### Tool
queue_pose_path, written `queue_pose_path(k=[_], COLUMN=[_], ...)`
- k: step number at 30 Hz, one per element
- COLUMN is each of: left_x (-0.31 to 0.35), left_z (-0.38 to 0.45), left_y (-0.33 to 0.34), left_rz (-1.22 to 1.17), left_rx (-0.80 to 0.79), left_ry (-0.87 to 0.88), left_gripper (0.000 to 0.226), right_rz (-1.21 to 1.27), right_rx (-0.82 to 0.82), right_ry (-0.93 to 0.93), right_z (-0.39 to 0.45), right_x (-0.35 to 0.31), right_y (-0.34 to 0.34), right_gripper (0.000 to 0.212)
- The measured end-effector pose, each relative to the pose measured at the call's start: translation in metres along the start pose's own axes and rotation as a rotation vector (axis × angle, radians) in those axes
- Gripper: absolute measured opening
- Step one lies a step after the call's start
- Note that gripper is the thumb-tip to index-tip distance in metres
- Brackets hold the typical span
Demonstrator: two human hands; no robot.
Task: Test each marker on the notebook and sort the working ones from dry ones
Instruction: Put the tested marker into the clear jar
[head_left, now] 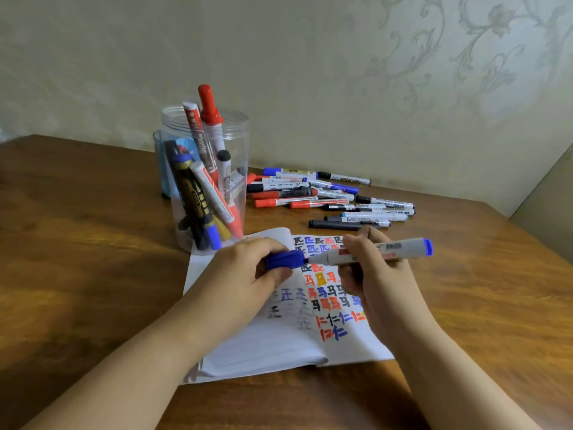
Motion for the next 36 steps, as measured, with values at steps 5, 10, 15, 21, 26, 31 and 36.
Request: queue_pose_path(k=[5, 10, 15, 21, 26, 31, 36], left_x=[0.009, 0.015, 0.018, 0.023, 0.025, 0.013, 0.004], left_z=[-0.003, -0.009, -0.012, -0.019, -0.012, -0.004, -0.001], left_y=[0.003, 0.005, 0.004, 0.008, 0.001, -0.015, -0.032], left_rz=[-0.025, -0.036, -0.010, 0.008, 0.002, 0.094, 0.168], left_rx=[-0.067, -0.065, -0.036, -0.029, -0.002, 0.099, 0.253], left_ry=[0.059, 0.087, 0.134, 0.187, 0.152, 0.119, 0.134], left_gripper=[0.025, 0.022, 0.021, 0.017, 0.021, 0.015, 0.020], right_rz=[-0.054, -0.042, 0.141, 0.195, 0.156, 0.165, 0.054], right_rx=[-0.044, -0.051, -0.088, -0.095, -0.058, -0.024, -0.001], right_ry=[-0.017, -0.022, -0.019, -0.009, -0.023, -0.016, -0.112], right_z=[-0.002, -0.006, -0.010, -0.015, -0.014, -0.007, 0.005], right_x=[0.003, 0.004, 0.008, 0.009, 0.009, -0.001, -0.015], right_y=[0.001, 0.005, 0.012, 0.014, 0.017, 0.009, 0.009], right_gripper=[0.028, 0.036, 0.034, 0.034, 0.032, 0.030, 0.023])
Point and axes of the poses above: each hand's wrist, its own z-axis towards the middle knuckle, its own y-axis out of the palm, x = y × z, the point moved 4 cm from there along z, towards the middle knuckle, and after that the axes turned 5 degrees about -z, right-handed, at the moved point
